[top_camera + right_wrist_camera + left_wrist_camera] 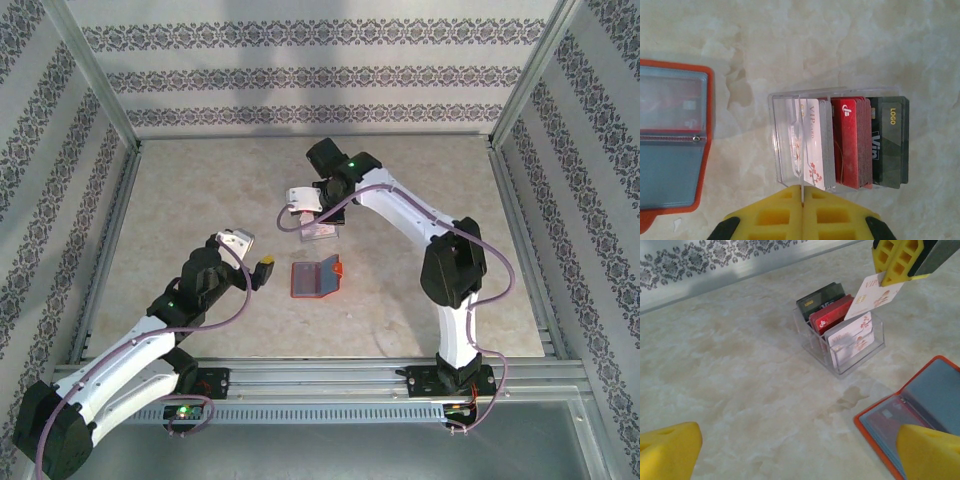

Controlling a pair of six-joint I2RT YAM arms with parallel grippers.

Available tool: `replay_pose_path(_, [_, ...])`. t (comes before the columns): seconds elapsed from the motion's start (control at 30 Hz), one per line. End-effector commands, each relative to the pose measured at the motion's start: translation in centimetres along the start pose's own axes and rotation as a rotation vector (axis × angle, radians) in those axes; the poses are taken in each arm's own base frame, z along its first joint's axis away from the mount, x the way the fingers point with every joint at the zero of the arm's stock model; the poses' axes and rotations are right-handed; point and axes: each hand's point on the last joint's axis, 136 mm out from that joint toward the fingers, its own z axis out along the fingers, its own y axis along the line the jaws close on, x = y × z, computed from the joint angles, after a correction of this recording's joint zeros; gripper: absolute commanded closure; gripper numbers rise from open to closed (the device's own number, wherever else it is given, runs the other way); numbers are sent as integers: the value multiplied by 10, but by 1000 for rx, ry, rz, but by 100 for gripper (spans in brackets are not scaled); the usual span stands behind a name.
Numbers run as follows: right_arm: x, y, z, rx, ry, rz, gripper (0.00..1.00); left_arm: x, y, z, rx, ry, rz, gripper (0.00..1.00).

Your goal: Take the credit cards out of the card holder

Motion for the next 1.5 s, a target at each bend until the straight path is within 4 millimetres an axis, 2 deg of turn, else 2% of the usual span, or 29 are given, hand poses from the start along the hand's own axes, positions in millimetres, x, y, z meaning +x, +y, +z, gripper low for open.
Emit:
replay_pose_path(0.0, [1,6,9,-43,36,-32,100,7,7,-1,-42,17,-35,0])
replay_pose_path(0.43, [10,-7,35,-64,108,-72,100,8,4,2,-27,36,-14,0])
replay_pose_path(0.93, [20,-11,50,-87,153,-66,100,10,2,7,-15,52,-10,0])
replay_pose_path(1.27, [23,-21,64,-80,173,-59,100,10,1,8,-9,55,-15,0])
replay_pose_path(1.47, [24,-27,64,-58,186,-46,88,10,0,8,-7,55,-19,0])
